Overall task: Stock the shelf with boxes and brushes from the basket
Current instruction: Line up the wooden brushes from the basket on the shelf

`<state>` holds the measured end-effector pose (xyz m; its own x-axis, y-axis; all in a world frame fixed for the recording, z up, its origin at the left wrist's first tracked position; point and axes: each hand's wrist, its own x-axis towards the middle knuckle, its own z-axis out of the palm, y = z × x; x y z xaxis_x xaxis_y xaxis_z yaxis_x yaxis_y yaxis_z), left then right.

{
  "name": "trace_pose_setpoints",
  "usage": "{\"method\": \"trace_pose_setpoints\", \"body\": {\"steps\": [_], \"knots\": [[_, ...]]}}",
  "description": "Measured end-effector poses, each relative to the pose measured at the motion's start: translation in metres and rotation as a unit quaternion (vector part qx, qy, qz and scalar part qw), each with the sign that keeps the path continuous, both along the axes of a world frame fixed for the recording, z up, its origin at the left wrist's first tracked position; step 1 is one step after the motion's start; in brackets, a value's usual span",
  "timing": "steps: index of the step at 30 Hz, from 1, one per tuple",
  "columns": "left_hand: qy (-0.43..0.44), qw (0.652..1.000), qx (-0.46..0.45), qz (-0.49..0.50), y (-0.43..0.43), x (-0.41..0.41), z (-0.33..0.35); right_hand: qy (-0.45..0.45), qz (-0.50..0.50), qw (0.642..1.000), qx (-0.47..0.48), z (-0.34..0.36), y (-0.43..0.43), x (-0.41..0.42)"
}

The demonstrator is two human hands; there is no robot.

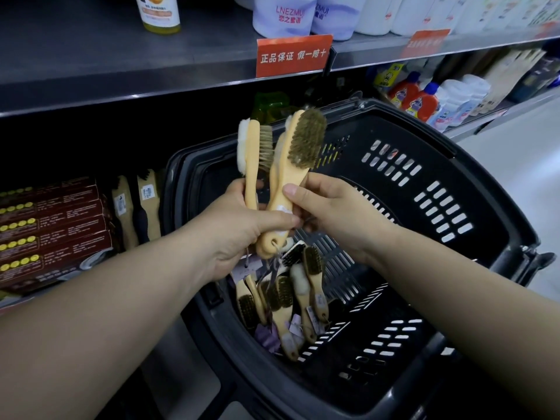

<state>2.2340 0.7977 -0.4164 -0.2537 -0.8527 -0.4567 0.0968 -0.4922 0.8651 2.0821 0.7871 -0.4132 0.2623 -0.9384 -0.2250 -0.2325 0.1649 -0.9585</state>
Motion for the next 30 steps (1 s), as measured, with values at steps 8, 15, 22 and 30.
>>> {"method": "trace_pose_setpoints", "body": {"steps": [8,15,22,30], "knots": [[-0.056,0.996,-0.025,0.067,-0.009,0.005,-0.005,-0.058,-0.032,0.977,0.204,-0.058,-0.014,0.003],[-0.055,0.996,-0.039,0.063,-0.014,0.013,-0.007,0.526,0.379,0.728,0.226,-0.152,-0.016,0.028],[-0.055,0.996,-0.041,0.055,-0.014,0.026,-0.009,0.582,0.386,0.708,0.109,-0.198,-0.011,0.052],[-0.032,0.996,-0.045,0.07,-0.007,0.032,0.001,0.509,0.287,0.806,0.093,-0.197,0.004,0.039]]}}
